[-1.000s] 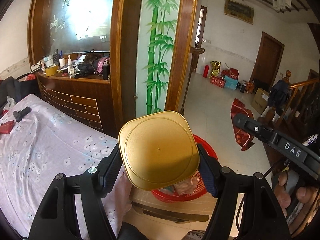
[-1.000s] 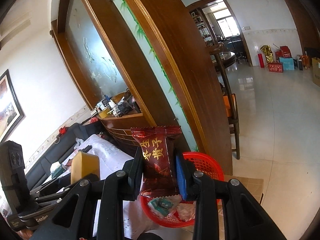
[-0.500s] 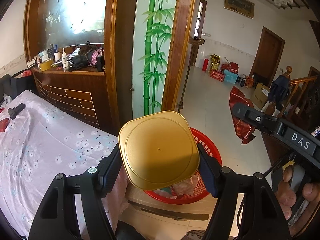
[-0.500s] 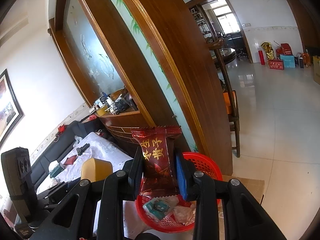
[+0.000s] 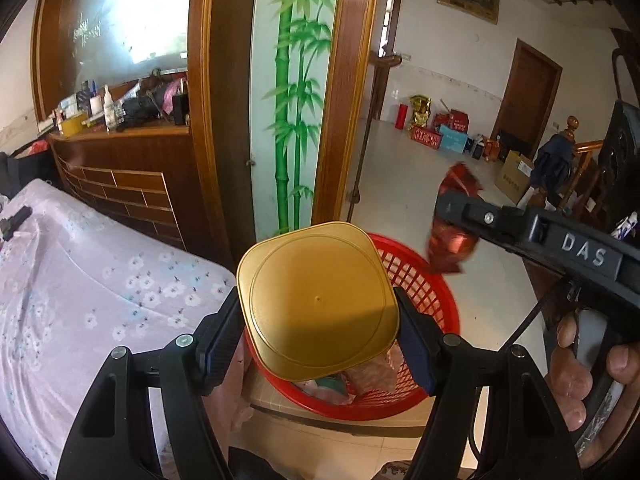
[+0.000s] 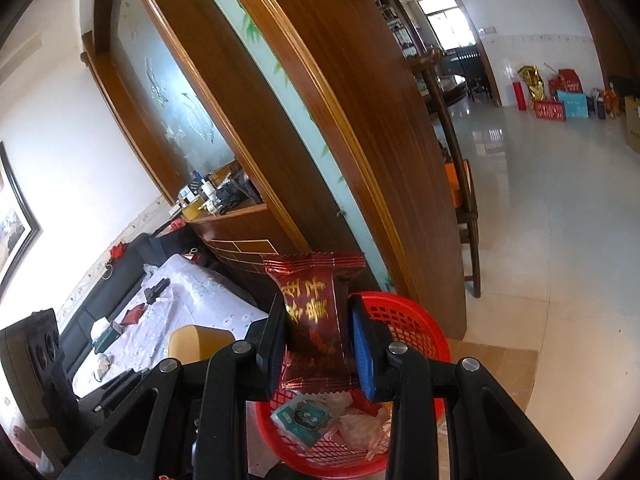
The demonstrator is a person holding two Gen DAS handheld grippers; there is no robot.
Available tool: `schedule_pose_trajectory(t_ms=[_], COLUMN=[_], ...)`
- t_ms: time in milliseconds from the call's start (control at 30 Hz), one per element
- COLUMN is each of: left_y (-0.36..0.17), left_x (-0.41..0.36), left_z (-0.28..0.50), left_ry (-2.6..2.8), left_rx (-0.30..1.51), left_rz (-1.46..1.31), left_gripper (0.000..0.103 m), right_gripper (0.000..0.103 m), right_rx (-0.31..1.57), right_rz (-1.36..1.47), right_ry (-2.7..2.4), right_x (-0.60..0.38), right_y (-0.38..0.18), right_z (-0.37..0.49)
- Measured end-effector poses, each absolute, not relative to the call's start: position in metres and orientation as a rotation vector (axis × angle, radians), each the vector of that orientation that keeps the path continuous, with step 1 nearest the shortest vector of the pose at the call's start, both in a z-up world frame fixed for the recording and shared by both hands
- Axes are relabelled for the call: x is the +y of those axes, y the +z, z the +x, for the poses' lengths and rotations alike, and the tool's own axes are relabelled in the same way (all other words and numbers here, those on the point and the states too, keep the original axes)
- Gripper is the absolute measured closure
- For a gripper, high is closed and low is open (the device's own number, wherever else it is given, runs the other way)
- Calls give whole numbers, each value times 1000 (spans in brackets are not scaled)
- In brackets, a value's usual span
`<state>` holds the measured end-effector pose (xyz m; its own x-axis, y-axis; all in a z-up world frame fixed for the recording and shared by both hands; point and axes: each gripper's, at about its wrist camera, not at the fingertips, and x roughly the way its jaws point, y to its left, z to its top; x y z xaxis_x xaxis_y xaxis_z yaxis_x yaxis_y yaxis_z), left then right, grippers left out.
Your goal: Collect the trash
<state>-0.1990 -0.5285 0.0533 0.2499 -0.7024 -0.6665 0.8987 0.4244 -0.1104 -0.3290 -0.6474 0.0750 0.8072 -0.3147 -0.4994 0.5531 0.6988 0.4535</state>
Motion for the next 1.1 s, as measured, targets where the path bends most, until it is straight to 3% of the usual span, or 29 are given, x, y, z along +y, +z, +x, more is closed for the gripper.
schedule_pose_trajectory(t_ms=[33,167,333,667,1100], left_y=[48,28,40,83,140], left_x=[-531,-535,-516,-448,-360], left_z=[-197,-186,-185,-207,-243], left_ry=[-1124,-1123,-1102,-989,-903], left_rx=[734,831,798,692,538], left_rz=[325,325,269,243,190], left_gripper=[33,31,13,11,3], right_gripper=[69,41,35,17,9], right_rx=[414,426,408,360,319], right_rz=[636,687,676,593,457], right_ry=[-506,-514,-517,-495,-559], right_x=[-649,-658,-649,-603,-529], right_y=[72,59,65,100,148], right_z=[-327,-327,-336,-352,-385])
